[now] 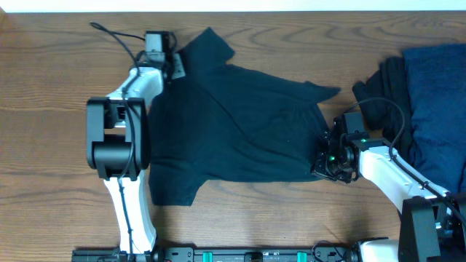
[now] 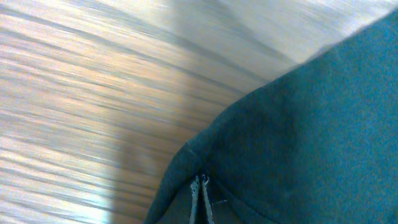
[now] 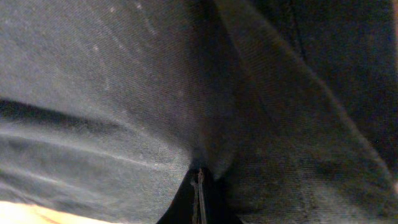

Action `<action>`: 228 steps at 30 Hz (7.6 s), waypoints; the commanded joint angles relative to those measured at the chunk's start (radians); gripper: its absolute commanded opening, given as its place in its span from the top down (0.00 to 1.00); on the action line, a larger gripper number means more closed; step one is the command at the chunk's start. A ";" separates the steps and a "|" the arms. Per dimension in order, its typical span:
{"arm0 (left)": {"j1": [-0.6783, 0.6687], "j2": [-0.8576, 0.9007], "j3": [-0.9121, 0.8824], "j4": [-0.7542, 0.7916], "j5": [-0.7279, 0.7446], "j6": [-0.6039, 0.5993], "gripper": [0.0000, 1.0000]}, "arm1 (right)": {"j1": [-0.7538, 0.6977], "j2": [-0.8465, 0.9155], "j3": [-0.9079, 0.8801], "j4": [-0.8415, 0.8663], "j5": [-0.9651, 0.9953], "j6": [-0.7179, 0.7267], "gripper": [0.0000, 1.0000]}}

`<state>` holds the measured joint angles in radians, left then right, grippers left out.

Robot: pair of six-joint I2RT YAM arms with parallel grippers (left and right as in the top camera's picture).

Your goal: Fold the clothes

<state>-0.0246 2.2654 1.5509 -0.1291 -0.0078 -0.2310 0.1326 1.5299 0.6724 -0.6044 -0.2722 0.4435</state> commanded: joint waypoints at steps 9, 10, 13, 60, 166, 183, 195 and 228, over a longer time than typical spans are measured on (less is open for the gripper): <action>0.057 0.040 0.002 0.003 -0.049 -0.034 0.94 | 0.006 0.013 -0.062 -0.024 0.124 0.111 0.99; 0.062 0.040 0.002 -0.003 -0.056 -0.070 0.94 | 0.006 0.013 -0.071 -0.024 0.132 0.127 0.99; 0.082 0.040 0.002 -0.021 -0.066 -0.172 0.94 | 0.005 0.013 -0.091 -0.017 0.144 0.185 0.99; 0.039 -0.373 -0.208 -0.974 0.383 -0.057 0.94 | -0.016 0.013 0.179 -0.078 0.005 -0.090 0.99; -0.021 -0.763 -0.887 -0.760 0.306 -0.191 0.94 | 0.082 0.636 0.945 -0.124 0.138 -0.336 0.99; -0.021 -0.763 -0.964 -0.698 0.307 -0.239 0.94 | 0.126 0.684 0.944 -0.130 0.145 -0.333 0.99; -0.021 -0.763 -0.964 -0.698 0.307 -0.239 0.94 | 0.129 0.864 0.944 0.094 0.143 -0.333 0.99; -0.021 -0.763 -0.964 -0.699 0.307 -0.238 0.94 | -0.103 0.407 1.008 -0.197 0.061 -0.333 0.99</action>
<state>-0.0414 1.4902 0.6163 -0.8402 0.3012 -0.4683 0.0574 1.8881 1.7050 -0.7589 -0.2283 0.1127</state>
